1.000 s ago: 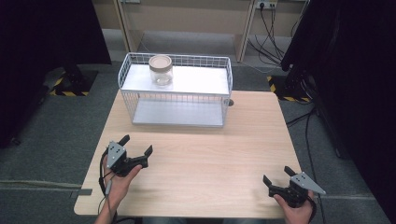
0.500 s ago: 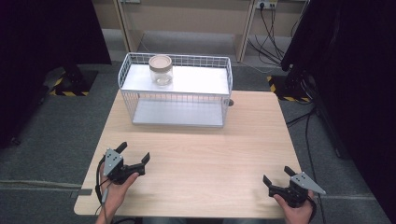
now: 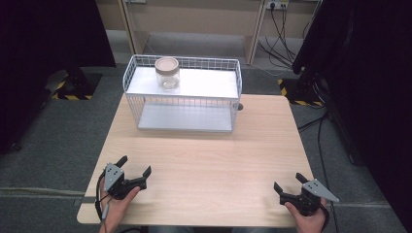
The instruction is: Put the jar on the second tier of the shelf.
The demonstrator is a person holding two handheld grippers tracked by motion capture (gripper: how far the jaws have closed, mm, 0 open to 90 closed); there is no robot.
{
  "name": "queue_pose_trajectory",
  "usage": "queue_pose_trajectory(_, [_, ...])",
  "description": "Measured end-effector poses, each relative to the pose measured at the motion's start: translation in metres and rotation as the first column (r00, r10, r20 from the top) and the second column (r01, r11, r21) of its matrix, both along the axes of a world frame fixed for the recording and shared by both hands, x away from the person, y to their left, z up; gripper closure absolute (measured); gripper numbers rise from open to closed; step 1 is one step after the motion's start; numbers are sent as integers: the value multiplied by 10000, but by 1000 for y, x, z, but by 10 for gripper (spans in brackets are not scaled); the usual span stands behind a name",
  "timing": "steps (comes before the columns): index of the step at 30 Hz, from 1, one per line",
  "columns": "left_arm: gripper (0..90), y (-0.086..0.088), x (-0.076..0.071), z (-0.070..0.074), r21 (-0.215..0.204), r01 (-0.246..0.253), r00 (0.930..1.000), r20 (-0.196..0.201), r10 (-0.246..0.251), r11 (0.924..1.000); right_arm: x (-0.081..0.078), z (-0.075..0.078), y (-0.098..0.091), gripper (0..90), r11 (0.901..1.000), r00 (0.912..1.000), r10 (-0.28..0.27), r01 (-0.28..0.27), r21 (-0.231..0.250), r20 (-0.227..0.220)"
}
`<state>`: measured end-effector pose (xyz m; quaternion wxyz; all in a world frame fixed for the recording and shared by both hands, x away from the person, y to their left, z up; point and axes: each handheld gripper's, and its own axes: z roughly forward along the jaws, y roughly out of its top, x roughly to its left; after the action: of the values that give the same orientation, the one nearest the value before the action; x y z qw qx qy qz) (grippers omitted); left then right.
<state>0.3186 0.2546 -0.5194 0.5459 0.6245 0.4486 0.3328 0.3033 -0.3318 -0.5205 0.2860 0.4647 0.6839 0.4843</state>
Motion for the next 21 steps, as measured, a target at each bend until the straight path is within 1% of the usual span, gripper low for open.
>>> queue_pose_trajectory(21, [0, 16, -9, -5, 124, -327, 9994, -117, 328, 9994, 0, 0, 0, 12, 10000, 10000, -6, 6, -1, -4])
